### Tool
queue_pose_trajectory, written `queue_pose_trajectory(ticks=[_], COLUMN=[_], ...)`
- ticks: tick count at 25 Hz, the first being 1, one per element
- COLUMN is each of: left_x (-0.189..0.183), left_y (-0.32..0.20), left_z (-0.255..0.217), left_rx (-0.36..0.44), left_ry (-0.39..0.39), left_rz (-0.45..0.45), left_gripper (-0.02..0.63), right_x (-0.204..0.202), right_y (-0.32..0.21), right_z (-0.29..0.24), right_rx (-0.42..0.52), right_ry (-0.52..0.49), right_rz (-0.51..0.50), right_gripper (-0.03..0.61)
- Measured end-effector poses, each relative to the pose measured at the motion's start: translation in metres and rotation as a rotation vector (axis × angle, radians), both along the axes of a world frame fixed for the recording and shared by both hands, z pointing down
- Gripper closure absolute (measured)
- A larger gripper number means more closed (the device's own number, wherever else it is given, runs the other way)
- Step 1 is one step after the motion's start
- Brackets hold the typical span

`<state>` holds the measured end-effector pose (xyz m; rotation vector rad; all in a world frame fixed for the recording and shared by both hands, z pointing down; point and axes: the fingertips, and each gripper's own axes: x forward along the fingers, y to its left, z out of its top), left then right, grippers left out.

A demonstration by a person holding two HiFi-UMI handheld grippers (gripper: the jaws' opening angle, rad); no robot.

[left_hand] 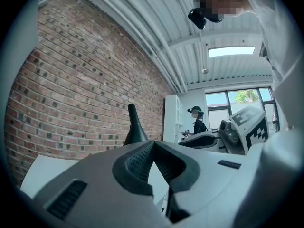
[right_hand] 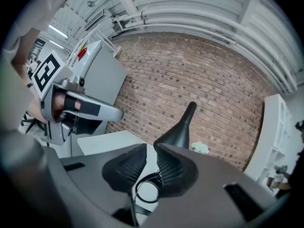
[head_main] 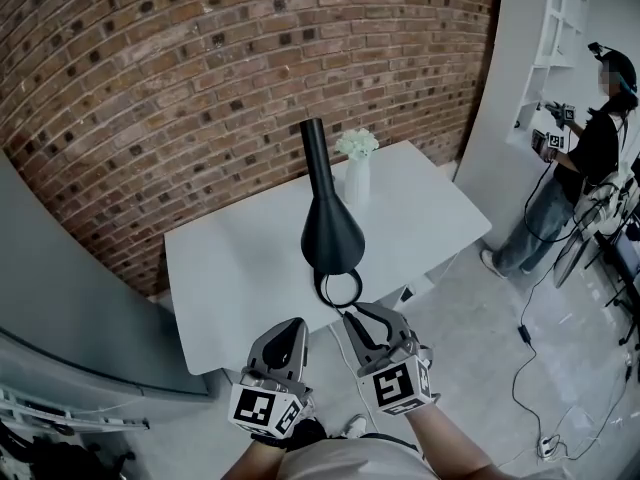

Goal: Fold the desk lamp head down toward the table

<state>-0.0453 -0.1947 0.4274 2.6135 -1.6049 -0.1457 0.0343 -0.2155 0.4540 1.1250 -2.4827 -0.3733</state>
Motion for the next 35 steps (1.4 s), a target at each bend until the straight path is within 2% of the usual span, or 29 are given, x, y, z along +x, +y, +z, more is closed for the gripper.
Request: queue_pose_trajectory(ticks=[6, 12, 24, 35], left_x=[0.010, 0.018, 0.001, -0.011], left_y=[0.022, 0.035, 0.045, 0.046], left_z=[-0.002, -0.005, -0.015, -0.012], left_rx=[0.010, 0.007, 0.041, 0.039], left_ry=[-0.006, -0.020, -0.036, -0.016], left_rz=[-0.010, 0.025, 0.083, 0.100], left_gripper=[0.606, 0.606, 0.606, 0.606], right_x=[0.006, 0.008, -0.017, -0.030], right_y=[0.027, 0.044, 0.062, 0.064], right_z=[-0.009, -0.024, -0.050, -0.049], right_rx=[-0.015, 0.008, -0.001, -0.026], right_ry=[-0.073, -0.150, -0.375, -0.383], right_rz=[-0.020, -0.030, -0.014, -0.004], right_gripper=[0.524, 0.541, 0.558, 0.561])
